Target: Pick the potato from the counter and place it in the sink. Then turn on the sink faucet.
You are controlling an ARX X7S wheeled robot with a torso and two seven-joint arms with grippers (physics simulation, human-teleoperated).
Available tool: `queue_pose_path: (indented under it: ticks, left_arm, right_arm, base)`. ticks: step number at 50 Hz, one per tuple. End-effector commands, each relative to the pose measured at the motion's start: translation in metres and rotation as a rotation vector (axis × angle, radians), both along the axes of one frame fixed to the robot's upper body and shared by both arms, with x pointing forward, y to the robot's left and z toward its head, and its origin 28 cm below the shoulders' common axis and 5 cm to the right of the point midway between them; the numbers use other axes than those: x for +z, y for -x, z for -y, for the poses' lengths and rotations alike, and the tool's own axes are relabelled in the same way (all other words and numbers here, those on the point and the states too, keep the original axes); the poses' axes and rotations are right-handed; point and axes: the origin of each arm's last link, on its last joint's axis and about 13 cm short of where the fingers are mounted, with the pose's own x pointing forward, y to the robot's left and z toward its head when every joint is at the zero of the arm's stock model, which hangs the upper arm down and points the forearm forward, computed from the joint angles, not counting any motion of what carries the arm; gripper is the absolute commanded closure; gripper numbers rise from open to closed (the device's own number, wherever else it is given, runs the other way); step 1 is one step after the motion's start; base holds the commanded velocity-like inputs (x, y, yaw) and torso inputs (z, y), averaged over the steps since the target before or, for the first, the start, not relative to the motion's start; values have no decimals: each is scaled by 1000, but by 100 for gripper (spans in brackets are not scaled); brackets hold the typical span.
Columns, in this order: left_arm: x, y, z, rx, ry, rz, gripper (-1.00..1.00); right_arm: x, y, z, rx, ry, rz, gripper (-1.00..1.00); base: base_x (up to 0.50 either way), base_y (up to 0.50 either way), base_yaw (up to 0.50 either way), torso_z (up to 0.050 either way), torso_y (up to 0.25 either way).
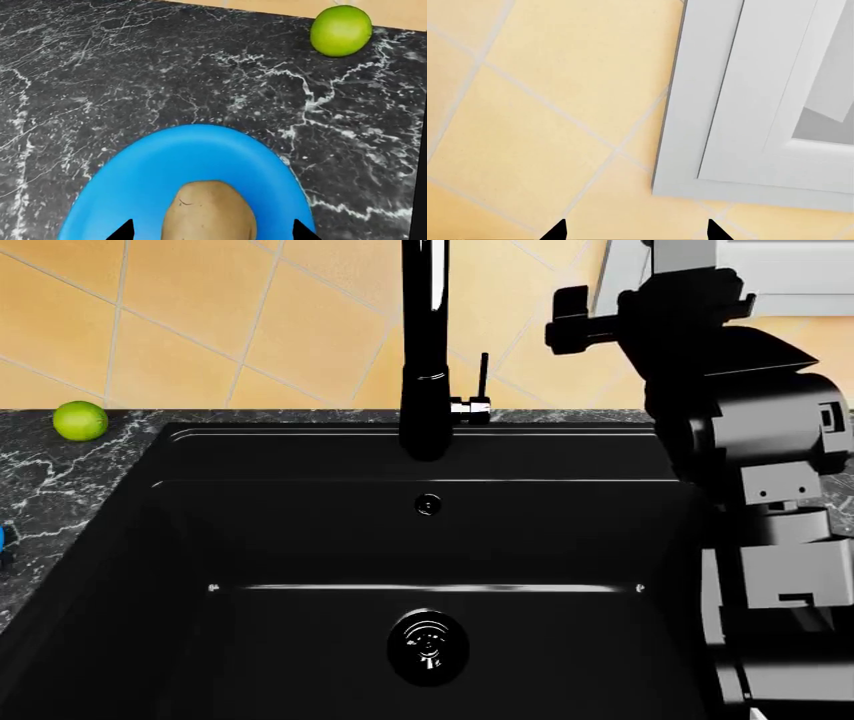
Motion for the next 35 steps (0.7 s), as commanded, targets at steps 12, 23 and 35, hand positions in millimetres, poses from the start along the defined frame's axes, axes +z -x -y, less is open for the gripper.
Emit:
queue_pose_path:
  ticks: [12,23,35]
  left_arm:
    - [-3,-6,-3,12,10,15,-100]
    - [-10,-8,-5,25,15,1,-100]
    - [-16,-8,-7,27,21,-7,-100]
  right_arm:
    - [-1,0,1,2,3,-3,-100]
    - [-3,-1,-1,4,4,-5,-100]
    - [-6,-1,0,5,1,-8,-100]
  base:
    - [0,0,0,0,0]
    - [0,0,0,0,0]
    - [0,0,0,0,0]
